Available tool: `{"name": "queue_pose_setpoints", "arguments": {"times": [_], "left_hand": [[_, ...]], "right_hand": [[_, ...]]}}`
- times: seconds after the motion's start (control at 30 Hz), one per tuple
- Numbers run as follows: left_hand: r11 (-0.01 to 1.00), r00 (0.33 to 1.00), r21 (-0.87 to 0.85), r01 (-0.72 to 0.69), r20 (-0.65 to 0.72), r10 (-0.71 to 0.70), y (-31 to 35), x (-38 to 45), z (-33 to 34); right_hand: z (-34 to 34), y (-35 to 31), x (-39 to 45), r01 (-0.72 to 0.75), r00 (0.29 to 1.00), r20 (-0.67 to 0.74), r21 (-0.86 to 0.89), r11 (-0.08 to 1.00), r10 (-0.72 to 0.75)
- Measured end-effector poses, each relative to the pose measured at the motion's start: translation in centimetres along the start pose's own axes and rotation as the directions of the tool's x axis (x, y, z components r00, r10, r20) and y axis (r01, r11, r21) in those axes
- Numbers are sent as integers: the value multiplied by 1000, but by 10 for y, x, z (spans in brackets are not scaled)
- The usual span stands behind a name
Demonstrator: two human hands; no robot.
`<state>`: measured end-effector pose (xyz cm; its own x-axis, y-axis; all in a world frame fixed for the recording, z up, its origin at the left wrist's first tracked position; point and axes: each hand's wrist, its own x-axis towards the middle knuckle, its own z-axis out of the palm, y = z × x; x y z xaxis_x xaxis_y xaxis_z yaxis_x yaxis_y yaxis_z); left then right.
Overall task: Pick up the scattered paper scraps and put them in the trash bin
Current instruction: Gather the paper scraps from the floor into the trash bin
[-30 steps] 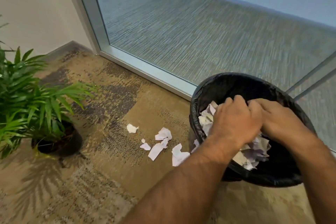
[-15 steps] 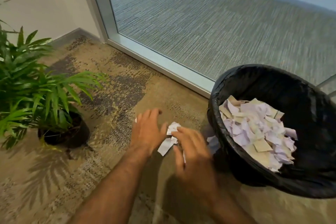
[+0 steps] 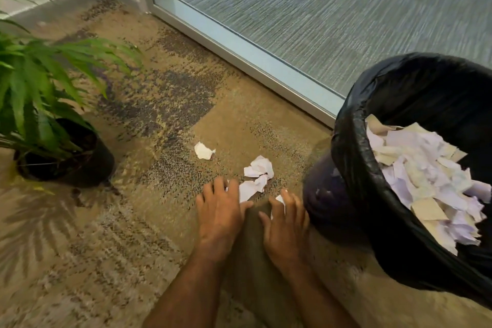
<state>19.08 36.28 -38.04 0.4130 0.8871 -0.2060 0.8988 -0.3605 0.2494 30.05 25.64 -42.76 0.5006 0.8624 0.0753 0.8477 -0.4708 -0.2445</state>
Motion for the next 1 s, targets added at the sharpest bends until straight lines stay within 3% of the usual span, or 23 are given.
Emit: {"name": "queue_pose_setpoints", "arguments": {"times": [0.17, 0.4, 0.5, 0.57, 0.8, 0.9, 1.0], "left_hand": [[996, 1000, -85, -13, -5, 13, -9, 18, 3], [991, 996, -116, -65, -69, 57, -18, 13, 11], [992, 989, 44, -116, -92, 119, -19, 11, 16], [989, 984, 58, -136, -108, 142, -19, 13, 16], [989, 981, 19, -147, -128, 149, -12, 16, 15], [990, 984, -9, -142, -112, 141, -14, 21, 13], [984, 989, -113, -135, -77, 127, -18, 22, 7]], "right_hand": [[4, -2, 6, -84, 994, -77, -48, 995, 80], [1, -5, 13, 11, 995, -98, 91, 996, -2], [-6, -17, 33, -128, 976, -131, 286, 950, 171], [-8, -26, 53, -169, 965, -131, 350, 921, 227], [6, -32, 91, -105, 993, -58, -56, 993, 102], [4, -23, 98, -113, 993, 32, -56, 992, 115], [3, -20, 96, -64, 996, -56, -16, 998, 63]]}}
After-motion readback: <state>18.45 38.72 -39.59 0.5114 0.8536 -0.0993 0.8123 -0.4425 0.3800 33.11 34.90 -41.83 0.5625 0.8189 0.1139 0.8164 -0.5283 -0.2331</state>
